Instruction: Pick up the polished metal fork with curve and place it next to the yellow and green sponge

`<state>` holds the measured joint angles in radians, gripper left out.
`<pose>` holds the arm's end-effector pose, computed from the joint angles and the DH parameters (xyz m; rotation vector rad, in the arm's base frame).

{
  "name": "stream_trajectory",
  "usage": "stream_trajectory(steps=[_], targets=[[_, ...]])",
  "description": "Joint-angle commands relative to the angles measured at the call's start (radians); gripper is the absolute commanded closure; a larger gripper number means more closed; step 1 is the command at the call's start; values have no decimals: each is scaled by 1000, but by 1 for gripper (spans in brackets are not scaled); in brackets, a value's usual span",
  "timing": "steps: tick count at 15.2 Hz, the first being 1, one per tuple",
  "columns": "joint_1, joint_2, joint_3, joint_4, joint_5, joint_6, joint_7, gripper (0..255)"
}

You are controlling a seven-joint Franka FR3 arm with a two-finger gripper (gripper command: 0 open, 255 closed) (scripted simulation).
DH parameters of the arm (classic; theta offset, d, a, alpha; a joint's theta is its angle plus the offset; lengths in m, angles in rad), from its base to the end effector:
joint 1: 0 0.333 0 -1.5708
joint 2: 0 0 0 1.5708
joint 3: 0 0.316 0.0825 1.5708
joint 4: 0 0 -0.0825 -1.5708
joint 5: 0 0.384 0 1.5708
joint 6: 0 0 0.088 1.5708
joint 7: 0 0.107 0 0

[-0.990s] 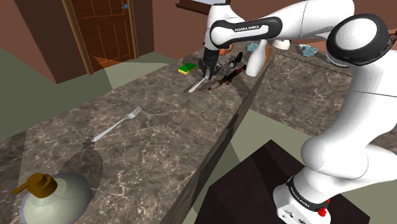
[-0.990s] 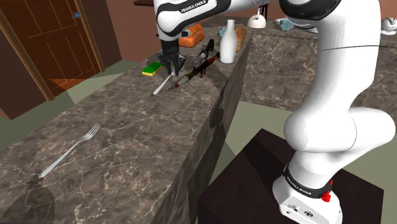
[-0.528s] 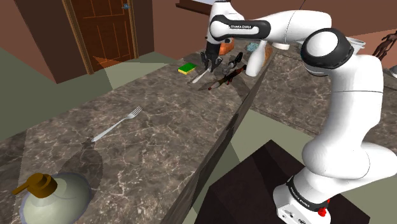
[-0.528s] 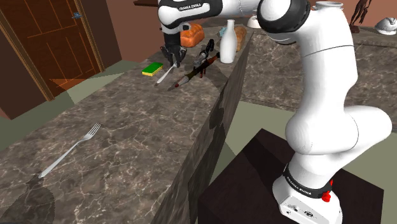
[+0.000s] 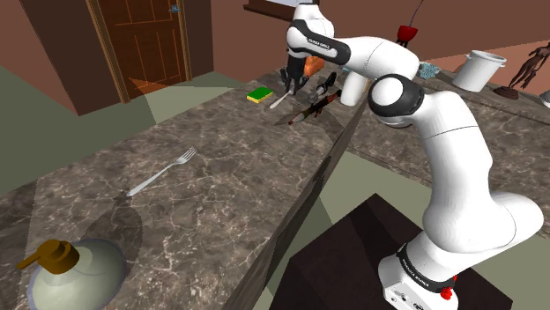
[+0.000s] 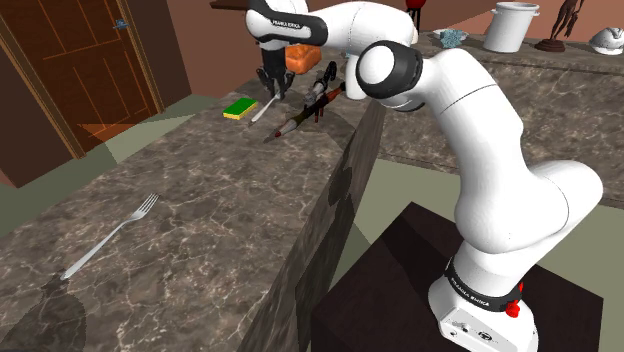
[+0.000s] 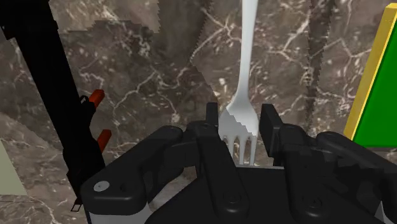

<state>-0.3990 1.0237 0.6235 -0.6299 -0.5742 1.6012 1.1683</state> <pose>0.7723 -0.1433 0.4132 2.5598 -1.7809 0.0991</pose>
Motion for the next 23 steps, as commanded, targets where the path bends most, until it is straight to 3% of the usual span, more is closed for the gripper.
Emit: stream_trajectory(steps=[1,12,21,22,23], targets=[[-25,-16,6,-67,-1,41,13,255],[-86,-26,10,-258,-12,194,58,255],[-88,-24,9,-265,-14,202,60,255],[-88,-24,9,-265,-14,202,60,0],[-88,-24,9,-265,-14,202,60,0]])
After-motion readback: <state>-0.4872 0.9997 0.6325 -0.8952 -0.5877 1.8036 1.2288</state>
